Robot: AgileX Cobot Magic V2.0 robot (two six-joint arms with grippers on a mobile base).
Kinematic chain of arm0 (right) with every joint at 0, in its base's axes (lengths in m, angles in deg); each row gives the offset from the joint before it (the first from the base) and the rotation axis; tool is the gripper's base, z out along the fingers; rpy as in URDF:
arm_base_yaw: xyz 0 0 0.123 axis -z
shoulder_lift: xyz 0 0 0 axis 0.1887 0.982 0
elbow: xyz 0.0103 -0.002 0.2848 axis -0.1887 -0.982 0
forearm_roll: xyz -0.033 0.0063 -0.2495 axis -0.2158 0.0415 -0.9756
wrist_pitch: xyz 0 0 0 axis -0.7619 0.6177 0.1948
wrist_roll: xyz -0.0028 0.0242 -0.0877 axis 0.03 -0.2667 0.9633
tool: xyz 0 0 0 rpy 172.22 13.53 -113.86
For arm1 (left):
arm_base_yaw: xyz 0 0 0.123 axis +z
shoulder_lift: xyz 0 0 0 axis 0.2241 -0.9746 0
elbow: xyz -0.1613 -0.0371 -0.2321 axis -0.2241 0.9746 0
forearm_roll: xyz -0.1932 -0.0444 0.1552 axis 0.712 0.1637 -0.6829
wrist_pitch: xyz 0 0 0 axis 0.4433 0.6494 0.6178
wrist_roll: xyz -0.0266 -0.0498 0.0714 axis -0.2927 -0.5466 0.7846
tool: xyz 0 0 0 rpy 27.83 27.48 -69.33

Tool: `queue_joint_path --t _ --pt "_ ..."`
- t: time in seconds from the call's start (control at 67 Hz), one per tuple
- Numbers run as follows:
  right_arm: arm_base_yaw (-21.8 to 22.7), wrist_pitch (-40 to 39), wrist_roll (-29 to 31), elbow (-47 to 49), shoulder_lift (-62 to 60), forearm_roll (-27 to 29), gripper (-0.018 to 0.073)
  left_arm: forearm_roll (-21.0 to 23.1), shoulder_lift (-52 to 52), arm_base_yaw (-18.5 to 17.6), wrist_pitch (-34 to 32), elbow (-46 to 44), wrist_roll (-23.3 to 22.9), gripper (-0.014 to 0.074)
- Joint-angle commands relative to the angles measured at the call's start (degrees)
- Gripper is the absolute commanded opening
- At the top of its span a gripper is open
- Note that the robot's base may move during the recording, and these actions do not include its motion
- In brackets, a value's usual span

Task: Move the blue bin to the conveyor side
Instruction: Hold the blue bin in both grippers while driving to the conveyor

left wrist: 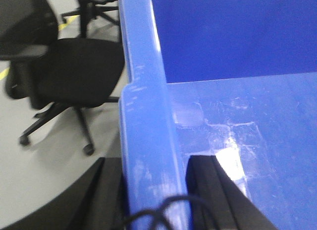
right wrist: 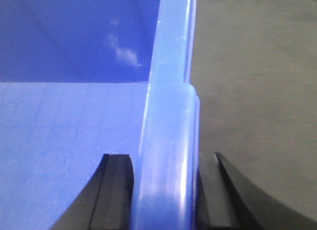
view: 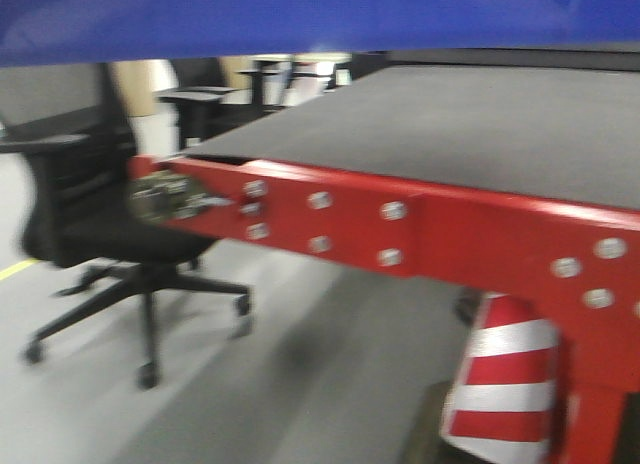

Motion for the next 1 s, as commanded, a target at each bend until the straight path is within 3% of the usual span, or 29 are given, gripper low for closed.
queue_joint_path --t 0.0,0.985 --pt "0.58 -6.51 0.94 0.97 -1.3 -4.81 -0.007 -4.32 1.37 0.32 -6.24 -0.98 1.09 -0.0018" --pt "0.58 -6.51 0.94 0.97 -1.3 -4.81 -0.007 -4.46 1.37 0.32 -6.24 -0.98 1.09 -0.0018"
